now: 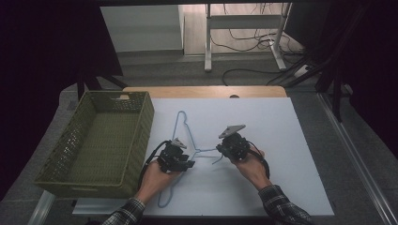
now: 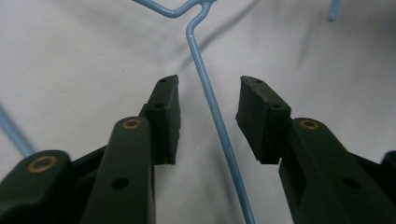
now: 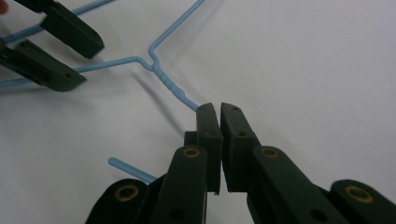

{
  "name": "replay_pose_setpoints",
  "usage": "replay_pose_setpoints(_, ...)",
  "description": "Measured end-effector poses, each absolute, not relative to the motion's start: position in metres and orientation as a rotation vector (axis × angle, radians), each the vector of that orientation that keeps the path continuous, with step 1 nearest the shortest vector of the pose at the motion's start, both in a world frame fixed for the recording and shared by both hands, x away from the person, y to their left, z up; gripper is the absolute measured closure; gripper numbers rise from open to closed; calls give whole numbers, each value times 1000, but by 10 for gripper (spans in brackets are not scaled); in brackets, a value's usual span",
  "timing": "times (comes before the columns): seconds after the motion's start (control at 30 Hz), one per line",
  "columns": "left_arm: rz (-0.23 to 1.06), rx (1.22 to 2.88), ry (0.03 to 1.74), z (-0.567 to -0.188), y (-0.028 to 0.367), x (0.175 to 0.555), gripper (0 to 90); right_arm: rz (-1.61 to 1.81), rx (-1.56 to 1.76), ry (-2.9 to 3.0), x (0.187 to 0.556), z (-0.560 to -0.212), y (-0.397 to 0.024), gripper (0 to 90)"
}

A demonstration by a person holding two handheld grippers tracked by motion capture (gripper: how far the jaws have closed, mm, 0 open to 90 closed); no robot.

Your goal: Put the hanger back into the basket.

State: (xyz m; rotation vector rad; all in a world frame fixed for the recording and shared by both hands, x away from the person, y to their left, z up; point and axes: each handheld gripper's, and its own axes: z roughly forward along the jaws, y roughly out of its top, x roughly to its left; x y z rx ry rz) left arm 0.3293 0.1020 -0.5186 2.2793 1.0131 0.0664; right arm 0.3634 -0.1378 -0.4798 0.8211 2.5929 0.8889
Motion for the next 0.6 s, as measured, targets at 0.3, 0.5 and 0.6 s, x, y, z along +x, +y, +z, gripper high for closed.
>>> replay_pose_setpoints(0.3,46,2286,1051,-521,95,332,772,892,803,2593,361,-476,-137,865)
replay_pose_setpoints(0.5,-26,2234,1119,-521,101,334,818,899,798,2598,359,-475,-136,846)
replay_pose_setpoints(0.6,-31,2210,1142,-519,105,335,860,955,803,2567,359,-467,-140,760)
